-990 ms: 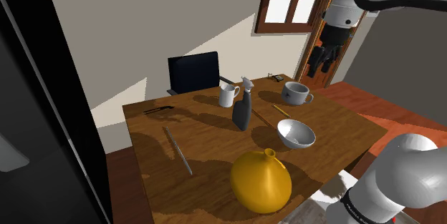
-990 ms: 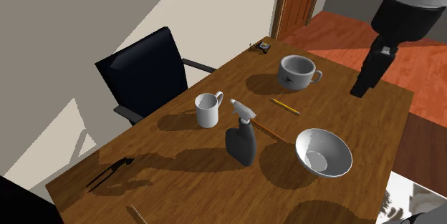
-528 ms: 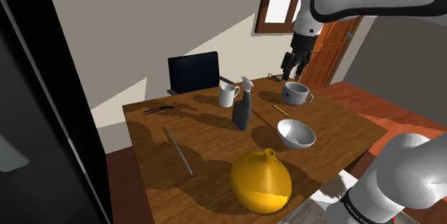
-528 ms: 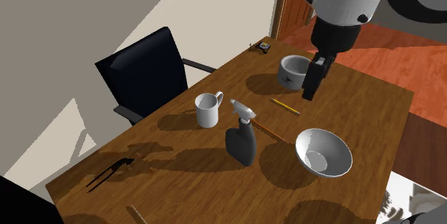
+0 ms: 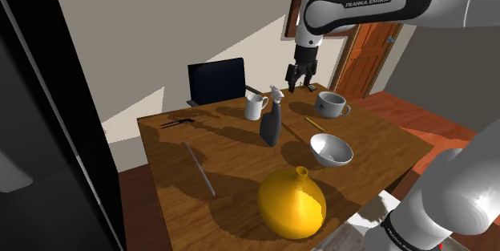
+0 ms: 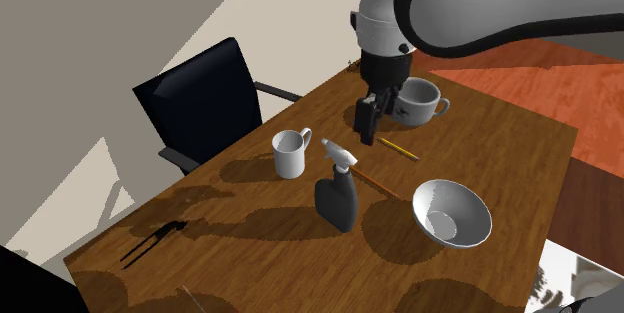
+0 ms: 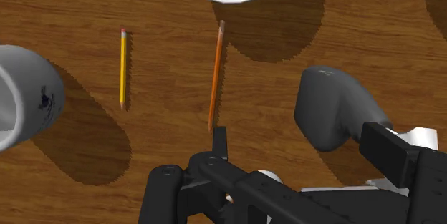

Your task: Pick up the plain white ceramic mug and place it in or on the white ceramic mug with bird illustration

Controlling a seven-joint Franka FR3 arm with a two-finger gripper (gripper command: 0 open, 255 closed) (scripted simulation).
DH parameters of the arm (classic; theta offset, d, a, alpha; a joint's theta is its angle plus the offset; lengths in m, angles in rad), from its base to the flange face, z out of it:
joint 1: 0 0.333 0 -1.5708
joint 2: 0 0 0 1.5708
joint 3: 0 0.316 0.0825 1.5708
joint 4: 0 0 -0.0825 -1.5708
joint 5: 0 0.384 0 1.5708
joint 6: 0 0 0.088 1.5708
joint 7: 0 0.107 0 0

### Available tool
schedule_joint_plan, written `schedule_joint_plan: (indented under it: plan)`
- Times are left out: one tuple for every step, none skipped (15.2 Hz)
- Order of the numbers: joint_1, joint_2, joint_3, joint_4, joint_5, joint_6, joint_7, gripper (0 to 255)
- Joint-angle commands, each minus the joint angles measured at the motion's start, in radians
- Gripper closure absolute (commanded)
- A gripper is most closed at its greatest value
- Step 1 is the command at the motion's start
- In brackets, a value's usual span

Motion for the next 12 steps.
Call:
schedule_joint_plan:
  plan:
    - [0.004,0.084,0.002,0.062,0.004,0.011,-0.007,0]
    - [0.006,0.124,0.004,0.093,0.005,0.015,-0.009,0]
    - [0.008,0.164,0.006,0.125,0.007,0.018,-0.010,0]
    - [0.010,0.205,0.008,0.158,0.008,0.020,-0.012,0]
    - [0.012,0.246,0.010,0.193,0.010,0.020,-0.014,0]
    - [0.014,0.287,0.013,0.230,0.011,0.020,-0.016,0]
    - [0.016,0.329,0.015,0.268,0.012,0.018,-0.017,0]
    - [0.018,0.371,0.017,0.308,0.013,0.015,-0.019,0]
    - [0.020,0.413,0.020,0.350,0.014,0.010,-0.020,0]
    - [0.022,0.456,0.022,0.393,0.014,0.004,-0.022,0]
    - [0.024,0.500,0.024,0.439,0.015,-0.004,-0.023,0]
    - [0.026,0.545,0.026,0.488,0.015,-0.013,-0.025,0]
